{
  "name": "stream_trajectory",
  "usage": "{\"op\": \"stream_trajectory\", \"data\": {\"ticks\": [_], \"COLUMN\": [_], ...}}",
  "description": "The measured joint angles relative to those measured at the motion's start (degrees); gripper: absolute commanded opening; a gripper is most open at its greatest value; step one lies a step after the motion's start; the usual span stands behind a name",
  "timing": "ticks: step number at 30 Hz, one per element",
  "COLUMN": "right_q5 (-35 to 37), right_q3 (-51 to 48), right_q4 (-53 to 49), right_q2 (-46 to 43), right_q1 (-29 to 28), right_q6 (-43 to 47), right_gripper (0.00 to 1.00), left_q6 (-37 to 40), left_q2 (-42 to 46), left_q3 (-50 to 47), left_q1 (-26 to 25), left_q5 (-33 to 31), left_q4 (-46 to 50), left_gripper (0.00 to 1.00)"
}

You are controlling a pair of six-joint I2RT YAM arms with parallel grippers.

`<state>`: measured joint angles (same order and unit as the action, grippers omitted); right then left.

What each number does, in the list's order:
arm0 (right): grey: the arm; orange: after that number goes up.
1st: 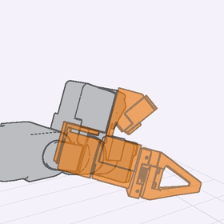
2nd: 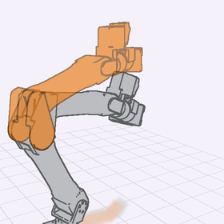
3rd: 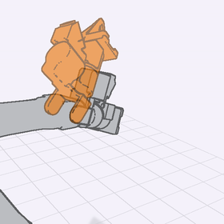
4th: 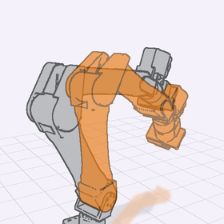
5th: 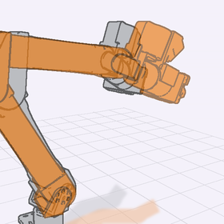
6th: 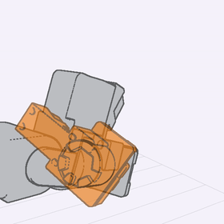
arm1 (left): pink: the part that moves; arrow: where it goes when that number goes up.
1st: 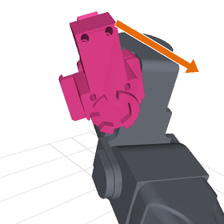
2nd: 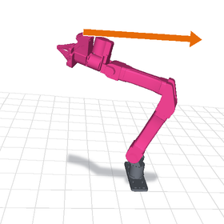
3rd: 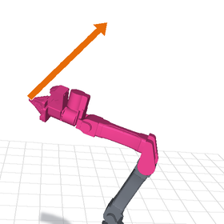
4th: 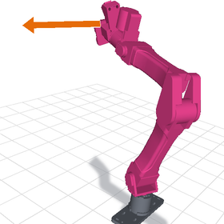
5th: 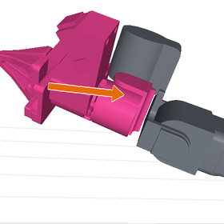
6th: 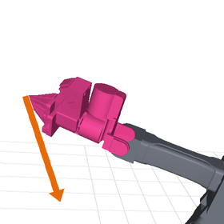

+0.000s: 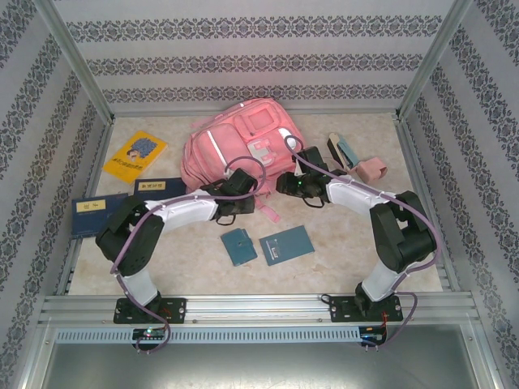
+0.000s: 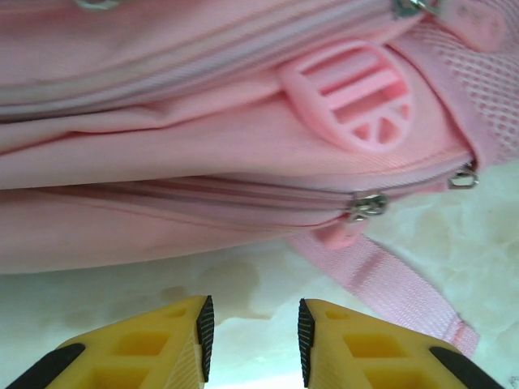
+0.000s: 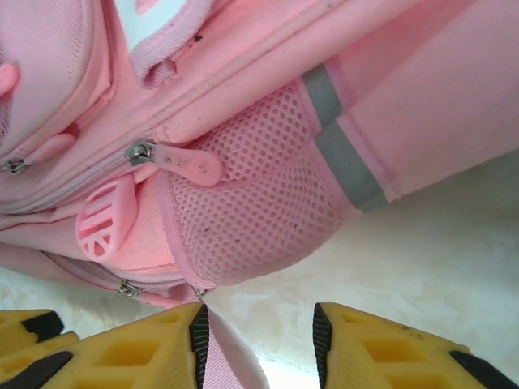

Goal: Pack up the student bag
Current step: Unzip the student bag at the top-center of the table.

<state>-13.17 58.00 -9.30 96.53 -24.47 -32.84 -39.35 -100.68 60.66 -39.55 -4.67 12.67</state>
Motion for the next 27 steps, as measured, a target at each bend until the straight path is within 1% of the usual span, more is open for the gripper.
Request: {"op": "stream_trajectory", "data": {"ticks": [4,10,19,27], "right_q5": [-0.3,-0.3,-0.5,-0.5], "right_q3": [-0.4,-0.7,-1.4,-2.7], "right_q4": [0.1,0.2,0.2,0.2], "right_q2": [-0.1,-1.1,-2.4,-2.6], "right_q1": [0.0,0.0,0.0,0.0], "right_q6": [-0.4,-0.5,-0.5,-1.1], "right_gripper": [0.42,0.42,0.43,0.43], "left_q6": [0.2,0.2,-0.4,-1.0], "left_q2": [-2.5,-5.0,-8.3,-10.6], "left_q3": [-0.1,-0.1,0.8,3.6], "left_q1": [-1.0,-1.0,-1.0,-1.0], "left_q5": [0.2,0.2,0.2,0.2], "left_q4": [-4.2,-9.6,-11.6,-11.6], "left_gripper": [0.34,0.34,0.33,0.28]}}
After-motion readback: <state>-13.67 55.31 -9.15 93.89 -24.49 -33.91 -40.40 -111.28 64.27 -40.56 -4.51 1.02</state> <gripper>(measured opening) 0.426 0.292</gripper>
